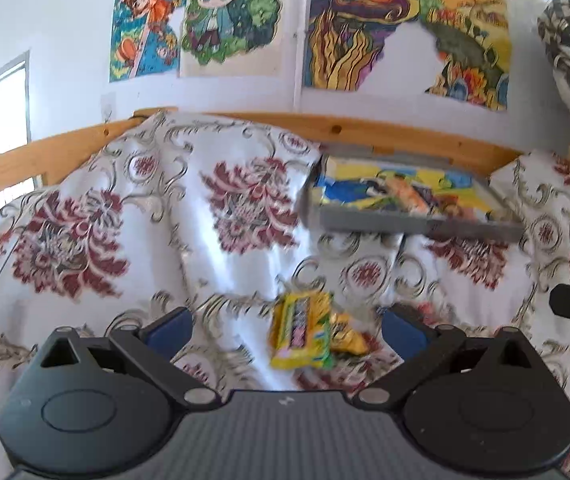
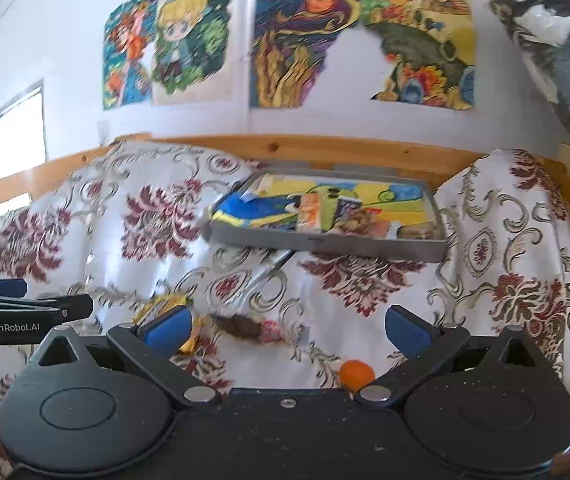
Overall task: Organize snacks
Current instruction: 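Move both open tools back over the remaining snacks on the bed, then grasp the yellow wafer pack with the left tool while the right approaches the meat snack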
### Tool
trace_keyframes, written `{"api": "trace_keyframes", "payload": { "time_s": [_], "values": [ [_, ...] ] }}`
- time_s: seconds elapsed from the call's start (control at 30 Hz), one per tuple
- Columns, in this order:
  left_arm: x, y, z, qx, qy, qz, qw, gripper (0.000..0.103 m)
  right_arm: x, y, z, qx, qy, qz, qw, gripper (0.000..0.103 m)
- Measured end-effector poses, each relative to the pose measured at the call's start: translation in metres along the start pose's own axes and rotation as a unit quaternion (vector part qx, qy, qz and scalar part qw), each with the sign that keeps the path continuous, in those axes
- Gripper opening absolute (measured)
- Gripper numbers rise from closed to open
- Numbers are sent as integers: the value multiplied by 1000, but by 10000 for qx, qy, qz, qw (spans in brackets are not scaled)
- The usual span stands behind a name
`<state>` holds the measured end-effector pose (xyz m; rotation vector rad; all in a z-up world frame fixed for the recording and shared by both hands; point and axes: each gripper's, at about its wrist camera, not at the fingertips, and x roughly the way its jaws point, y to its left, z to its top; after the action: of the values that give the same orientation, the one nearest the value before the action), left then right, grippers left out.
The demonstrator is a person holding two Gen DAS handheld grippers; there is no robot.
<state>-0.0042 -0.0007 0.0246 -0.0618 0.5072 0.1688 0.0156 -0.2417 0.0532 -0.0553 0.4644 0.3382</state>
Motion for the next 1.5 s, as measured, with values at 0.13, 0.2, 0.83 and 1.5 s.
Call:
{"api": "trace_keyframes", "payload": {
  "time_s": [0.13, 0.2, 0.83, 1.5],
  "values": [
    [2, 10, -10, -120, 176, -6, 9998, 103, 3, 10, -5, -223, 167, 45, 9996, 102],
    [6, 13, -13, -177, 305, -29, 9994, 102, 5, 15, -6, -347, 259, 72, 9990, 102],
    [55, 13, -8, 104, 713, -529, 9960, 102, 34, 59, -24, -1712, 643, 265, 9828, 102],
    [108, 10, 0, 337, 682, -756, 9942, 102, 119, 42, -17, -3075, 339, 175, 9508, 102]
  ]
}}
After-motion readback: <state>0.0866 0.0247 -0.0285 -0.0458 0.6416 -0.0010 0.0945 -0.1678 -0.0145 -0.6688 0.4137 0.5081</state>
